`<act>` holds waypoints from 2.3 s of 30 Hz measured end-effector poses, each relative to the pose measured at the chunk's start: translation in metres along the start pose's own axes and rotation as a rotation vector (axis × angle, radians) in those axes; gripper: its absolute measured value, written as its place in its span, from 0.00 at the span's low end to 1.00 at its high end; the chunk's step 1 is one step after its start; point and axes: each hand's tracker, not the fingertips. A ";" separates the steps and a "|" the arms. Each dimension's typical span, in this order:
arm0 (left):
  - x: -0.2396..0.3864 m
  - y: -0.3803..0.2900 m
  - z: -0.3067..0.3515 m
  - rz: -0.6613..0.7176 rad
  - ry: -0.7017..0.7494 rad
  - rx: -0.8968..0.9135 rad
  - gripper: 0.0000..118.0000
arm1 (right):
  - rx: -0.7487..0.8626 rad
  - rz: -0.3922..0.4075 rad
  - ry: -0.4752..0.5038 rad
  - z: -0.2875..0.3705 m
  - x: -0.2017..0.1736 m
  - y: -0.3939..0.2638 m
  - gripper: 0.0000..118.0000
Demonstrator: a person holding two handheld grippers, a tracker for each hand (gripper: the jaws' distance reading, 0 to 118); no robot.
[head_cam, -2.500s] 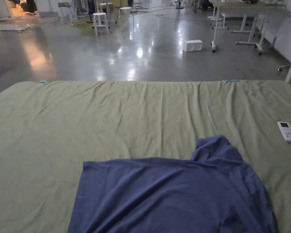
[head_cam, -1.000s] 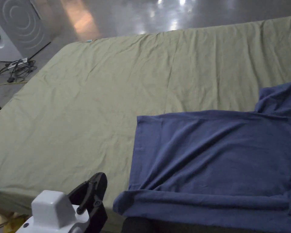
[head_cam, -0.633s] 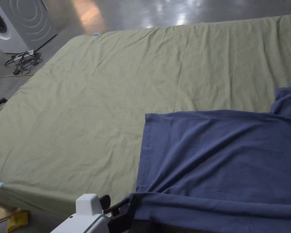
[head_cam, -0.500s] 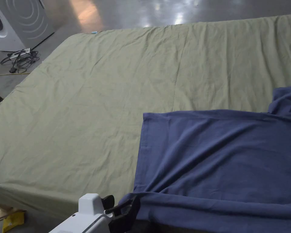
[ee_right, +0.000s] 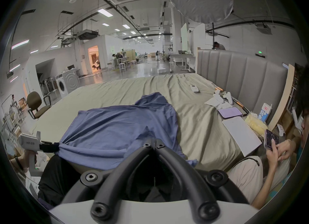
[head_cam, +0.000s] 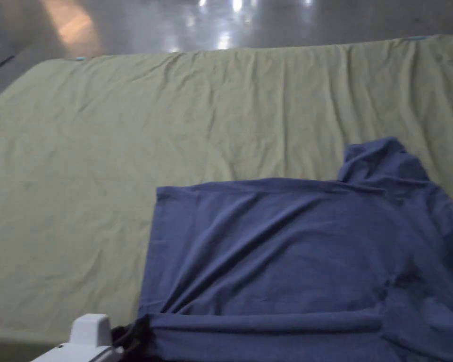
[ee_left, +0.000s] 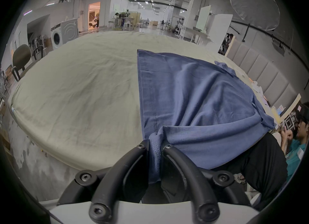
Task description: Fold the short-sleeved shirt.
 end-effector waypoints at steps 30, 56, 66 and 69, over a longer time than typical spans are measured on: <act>0.021 0.018 -0.003 -0.009 0.016 -0.110 0.10 | -0.326 -0.012 0.155 -0.145 0.020 0.003 0.02; -0.007 0.146 -0.090 0.089 -0.064 -0.016 0.10 | -0.399 -0.181 0.161 -0.322 0.008 0.124 0.01; -0.024 0.125 -0.044 0.150 -0.041 0.136 0.79 | -0.313 -0.146 0.105 -0.290 0.026 0.122 0.66; -0.006 0.117 0.024 0.017 -0.005 0.249 0.79 | -0.178 -0.095 0.132 -0.219 0.025 0.133 0.66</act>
